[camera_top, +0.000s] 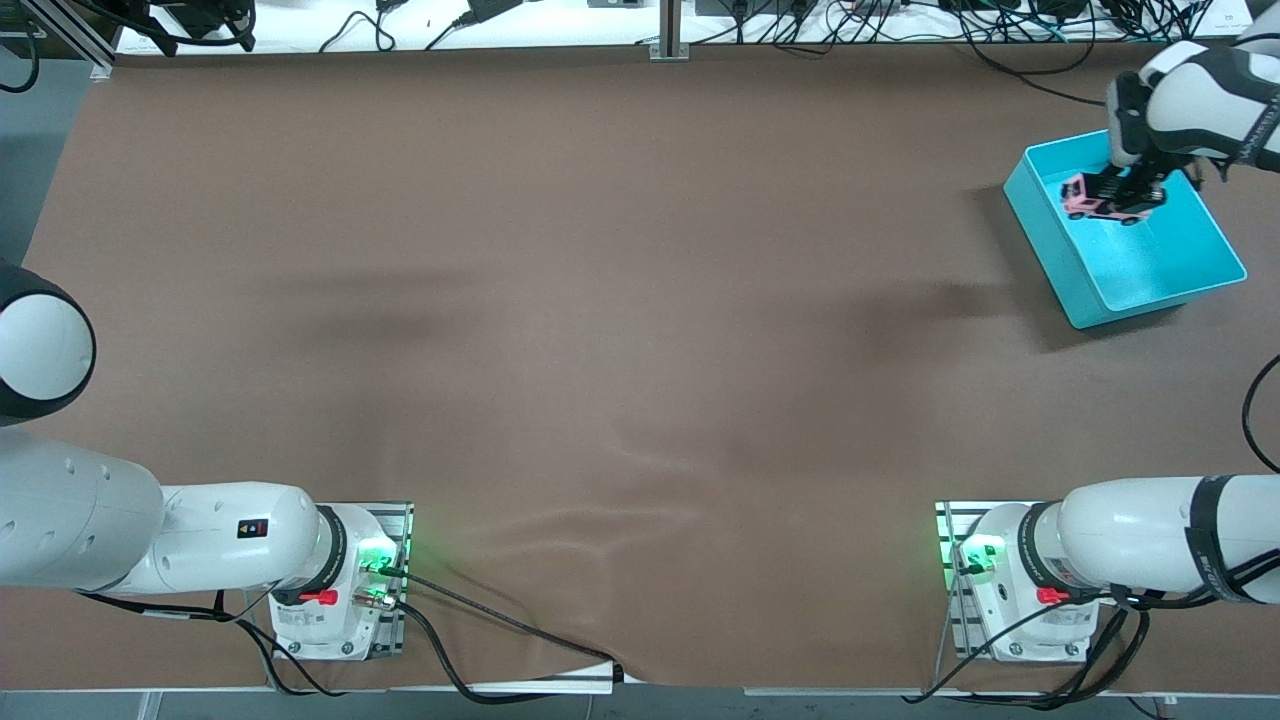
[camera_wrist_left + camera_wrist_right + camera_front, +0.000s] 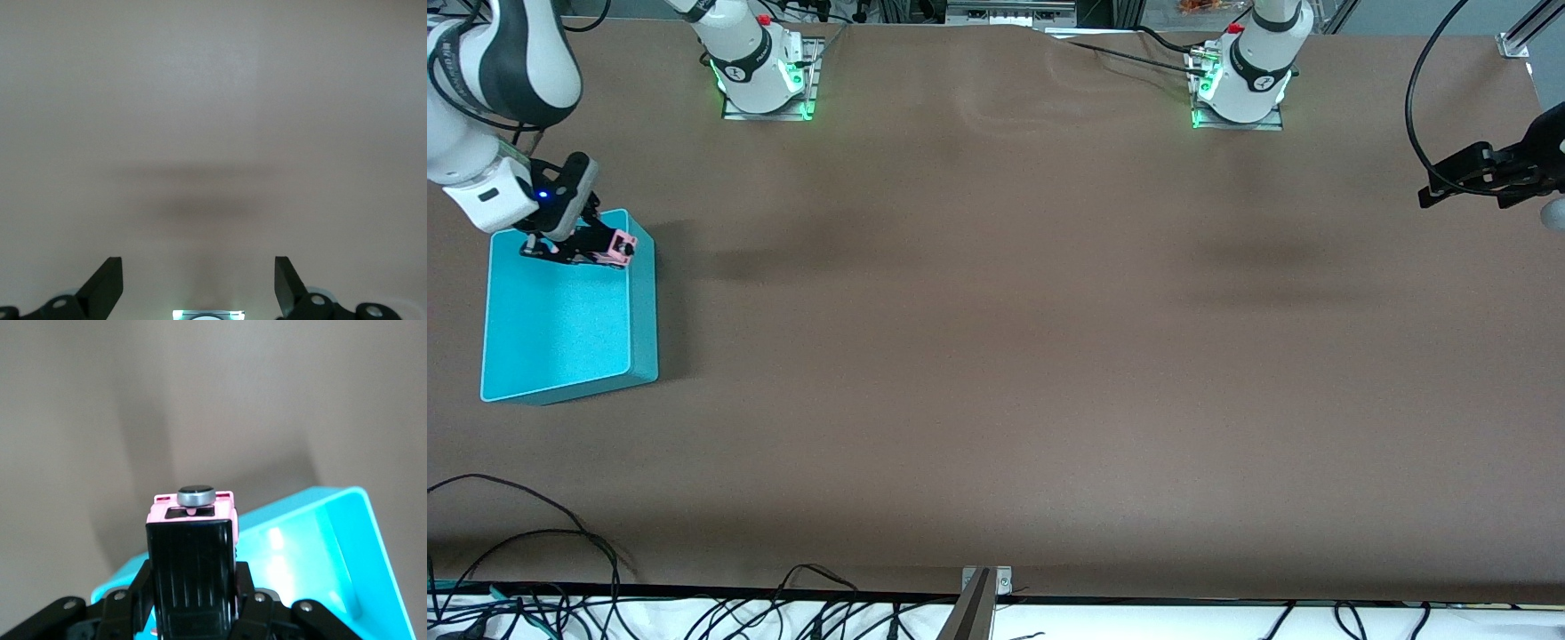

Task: Wind and store pink jeep toy

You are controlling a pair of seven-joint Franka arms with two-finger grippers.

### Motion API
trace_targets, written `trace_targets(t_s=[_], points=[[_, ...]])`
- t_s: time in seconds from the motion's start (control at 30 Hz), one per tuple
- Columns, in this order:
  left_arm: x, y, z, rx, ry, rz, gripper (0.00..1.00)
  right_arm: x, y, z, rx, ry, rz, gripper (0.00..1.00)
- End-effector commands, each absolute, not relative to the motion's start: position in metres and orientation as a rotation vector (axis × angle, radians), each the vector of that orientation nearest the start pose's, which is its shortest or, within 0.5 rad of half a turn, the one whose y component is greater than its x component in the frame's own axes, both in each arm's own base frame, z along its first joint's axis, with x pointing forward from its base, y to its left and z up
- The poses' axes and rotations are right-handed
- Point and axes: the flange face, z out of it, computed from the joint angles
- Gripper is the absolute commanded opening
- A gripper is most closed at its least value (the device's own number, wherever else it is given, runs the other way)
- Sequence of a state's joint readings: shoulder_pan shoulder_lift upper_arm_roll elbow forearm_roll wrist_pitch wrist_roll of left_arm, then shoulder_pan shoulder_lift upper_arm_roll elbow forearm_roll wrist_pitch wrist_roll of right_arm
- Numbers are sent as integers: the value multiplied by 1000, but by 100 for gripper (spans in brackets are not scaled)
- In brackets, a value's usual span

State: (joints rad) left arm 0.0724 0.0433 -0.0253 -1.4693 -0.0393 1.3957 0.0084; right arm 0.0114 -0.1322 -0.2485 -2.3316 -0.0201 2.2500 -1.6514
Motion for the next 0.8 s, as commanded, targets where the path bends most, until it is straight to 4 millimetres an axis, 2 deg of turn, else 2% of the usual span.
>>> trace_targets(t_s=[0.0, 0.13, 0.37, 0.53, 0.77], points=[[552, 24, 640, -3185, -59, 166, 100, 482, -159, 383, -2351, -2131, 17, 19], [552, 24, 640, -3185, -59, 166, 100, 485, -177, 373, -2294, -2211, 23, 19], [552, 23, 640, -3185, -57, 166, 100, 482, -199, 352, -2267, -2235, 56, 19], [552, 24, 639, -3185, -59, 169, 100, 493, -206, 335, -2230, -2276, 74, 19], [552, 23, 639, -3185, -57, 169, 100, 492, -219, 307, -2230, -2237, 43, 19]])
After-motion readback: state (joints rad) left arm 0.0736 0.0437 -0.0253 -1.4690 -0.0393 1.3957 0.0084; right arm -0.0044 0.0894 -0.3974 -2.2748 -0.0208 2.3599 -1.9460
